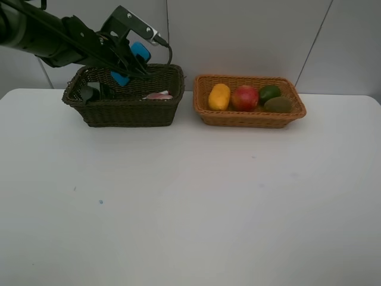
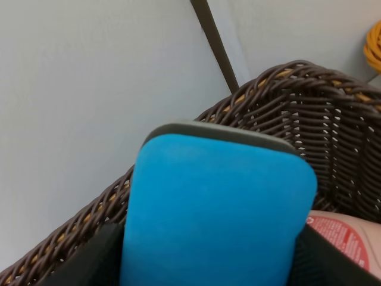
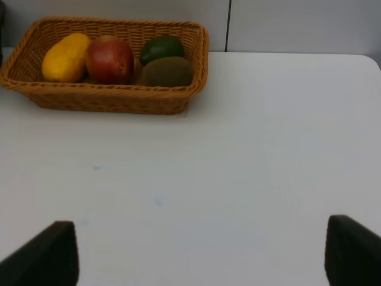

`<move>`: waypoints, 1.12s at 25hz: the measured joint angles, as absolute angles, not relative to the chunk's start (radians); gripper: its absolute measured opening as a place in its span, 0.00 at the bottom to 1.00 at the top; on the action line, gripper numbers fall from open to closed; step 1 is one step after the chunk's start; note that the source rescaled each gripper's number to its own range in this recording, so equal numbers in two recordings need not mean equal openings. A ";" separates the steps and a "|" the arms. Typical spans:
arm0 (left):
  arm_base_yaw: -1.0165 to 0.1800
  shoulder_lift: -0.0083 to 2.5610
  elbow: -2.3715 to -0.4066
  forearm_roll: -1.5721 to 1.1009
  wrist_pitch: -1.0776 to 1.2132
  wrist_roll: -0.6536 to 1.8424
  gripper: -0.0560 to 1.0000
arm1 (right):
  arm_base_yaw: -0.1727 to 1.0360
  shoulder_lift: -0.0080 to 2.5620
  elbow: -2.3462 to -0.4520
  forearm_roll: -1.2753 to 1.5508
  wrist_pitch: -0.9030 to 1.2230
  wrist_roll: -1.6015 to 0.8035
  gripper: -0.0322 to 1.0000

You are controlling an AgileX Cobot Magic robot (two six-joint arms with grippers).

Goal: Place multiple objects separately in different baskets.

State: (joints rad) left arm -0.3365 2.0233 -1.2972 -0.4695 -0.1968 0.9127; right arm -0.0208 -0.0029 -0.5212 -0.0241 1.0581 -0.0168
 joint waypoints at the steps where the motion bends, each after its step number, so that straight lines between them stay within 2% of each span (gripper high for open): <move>1: -0.336 2.023 -1.297 -0.469 -0.197 0.913 0.71 | -0.021 -0.003 -0.521 -0.024 1.058 -0.017 1.00; 3: -0.336 2.023 -1.297 -0.469 -0.199 0.912 0.89 | -0.021 -0.003 -0.521 -0.024 1.058 -0.017 1.00; 4: -0.336 2.023 -1.297 -0.469 -0.199 0.912 0.94 | -0.021 -0.003 -0.521 -0.024 1.058 -0.017 1.00; 6: -0.336 2.023 -1.297 -0.469 -0.199 0.911 0.98 | -0.021 -0.003 -0.521 -0.024 1.058 -0.017 1.00; 28: -0.348 1.984 -1.297 -0.469 -0.133 0.886 1.00 | -0.021 -0.003 -0.521 -0.024 1.058 -0.017 1.00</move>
